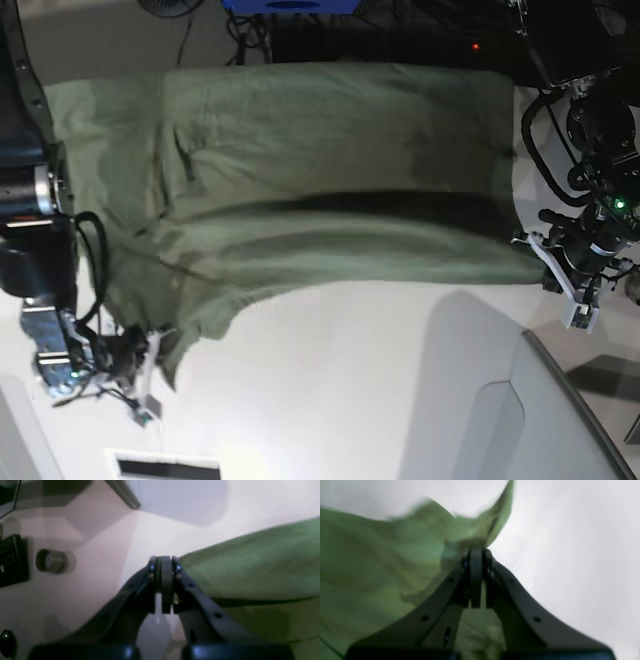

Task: Layout the t-shirt on the table in an organized manner, then fold the t-shirt properly
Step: 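Lift the shirt edge with the right gripper and fold it over, then pull the folded edge taut with both grippers, flattening the strip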

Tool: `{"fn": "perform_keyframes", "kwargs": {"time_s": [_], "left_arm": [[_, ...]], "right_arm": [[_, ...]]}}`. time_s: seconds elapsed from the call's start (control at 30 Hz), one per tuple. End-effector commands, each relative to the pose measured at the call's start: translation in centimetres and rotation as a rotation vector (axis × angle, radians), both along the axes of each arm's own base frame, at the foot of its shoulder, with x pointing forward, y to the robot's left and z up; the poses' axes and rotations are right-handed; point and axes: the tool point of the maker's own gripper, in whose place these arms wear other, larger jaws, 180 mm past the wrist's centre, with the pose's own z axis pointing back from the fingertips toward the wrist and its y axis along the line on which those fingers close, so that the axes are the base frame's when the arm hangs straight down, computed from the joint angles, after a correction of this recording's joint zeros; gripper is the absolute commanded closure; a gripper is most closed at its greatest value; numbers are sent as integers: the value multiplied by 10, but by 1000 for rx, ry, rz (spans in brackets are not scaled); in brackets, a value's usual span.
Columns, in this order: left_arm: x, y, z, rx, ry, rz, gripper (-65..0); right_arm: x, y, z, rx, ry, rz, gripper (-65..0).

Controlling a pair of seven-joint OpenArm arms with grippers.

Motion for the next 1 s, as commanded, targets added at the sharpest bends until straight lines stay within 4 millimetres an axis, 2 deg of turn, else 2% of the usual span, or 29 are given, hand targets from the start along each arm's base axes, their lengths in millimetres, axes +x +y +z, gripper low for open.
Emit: {"fn": "perform_keyframes", "kwargs": {"time_s": [0.0,0.1,0.2,0.4,0.47,0.63,0.83,0.97], "left_arm": [[6,3,13,19,-37,-6,0],[1,4,7,18,-18,-6,0],[-12,5,-5,20,15,-7,0],[-20,5,-12,22,41,-7,0],[-22,5,-13,22,45,-8,0],[-23,5,-14,22,48,-9,0],[-27,2,-20,20,66,-17,0],[-35,-15,-35,18,112,-71,0]], "right_arm": [[22,-10,27,-18,-77,-4,0],[25,-1,27,-29,-102,23,0],[26,-2,28,-27,-117,24,0],[25,-1,27,-26,-115,28,0],[20,-1,20,-28,-97,29,0],[-5,-19,-5,-80,0,11,0],[-28,-48,-14,-171,36,3,0],[-40,-57,-14,-223,50,9,0]]}}
